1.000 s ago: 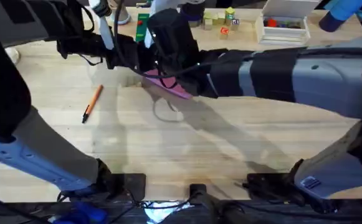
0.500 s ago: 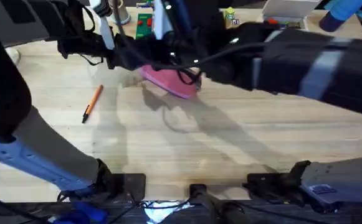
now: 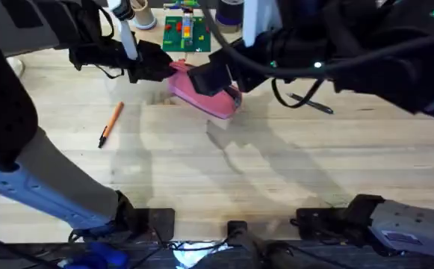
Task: Unzip the bag, pick up the pens from the table one at a time and place them inside, then zip the bag closed.
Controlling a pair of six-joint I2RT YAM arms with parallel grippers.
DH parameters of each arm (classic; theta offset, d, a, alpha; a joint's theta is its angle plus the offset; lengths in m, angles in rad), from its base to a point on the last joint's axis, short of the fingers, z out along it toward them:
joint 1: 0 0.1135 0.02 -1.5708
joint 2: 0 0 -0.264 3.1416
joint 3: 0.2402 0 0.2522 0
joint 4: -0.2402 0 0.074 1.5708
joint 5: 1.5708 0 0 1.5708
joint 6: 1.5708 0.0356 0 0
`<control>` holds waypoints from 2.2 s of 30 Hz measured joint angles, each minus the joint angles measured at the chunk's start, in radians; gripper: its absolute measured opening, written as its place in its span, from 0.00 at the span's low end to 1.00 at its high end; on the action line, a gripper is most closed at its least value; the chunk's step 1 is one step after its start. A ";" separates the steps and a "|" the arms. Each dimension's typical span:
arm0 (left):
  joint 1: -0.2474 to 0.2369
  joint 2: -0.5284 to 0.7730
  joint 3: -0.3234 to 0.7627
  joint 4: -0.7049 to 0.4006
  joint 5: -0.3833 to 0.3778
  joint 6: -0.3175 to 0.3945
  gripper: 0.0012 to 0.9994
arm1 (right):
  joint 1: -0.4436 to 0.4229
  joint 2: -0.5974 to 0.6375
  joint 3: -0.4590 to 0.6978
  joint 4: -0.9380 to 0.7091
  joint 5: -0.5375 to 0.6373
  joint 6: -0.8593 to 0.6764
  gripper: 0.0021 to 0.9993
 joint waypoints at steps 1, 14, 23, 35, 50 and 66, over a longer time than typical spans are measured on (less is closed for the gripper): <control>0.000 0.000 0.000 0.000 0.000 0.000 0.04 | 0.000 -0.008 0.000 0.000 0.000 -0.003 1.00; -0.005 0.000 0.000 -0.006 0.019 -0.001 0.93 | 0.000 -0.013 0.000 -0.001 0.000 -0.011 1.00; -0.006 0.000 0.000 -0.008 0.026 -0.004 0.99 | 0.000 -0.013 0.000 -0.003 -0.001 -0.014 1.00; 0.013 -0.063 0.000 -0.134 0.014 -0.004 0.99 | -0.001 0.005 0.042 -0.050 -0.027 -0.104 1.00; 0.043 -0.366 0.000 -0.364 -0.138 -0.004 0.99 | -0.141 0.300 0.445 -0.422 -0.208 -0.176 1.00; 0.043 -0.393 0.000 -0.412 -0.193 -0.004 0.99 | -0.175 0.401 0.482 -0.329 -0.248 -0.205 1.00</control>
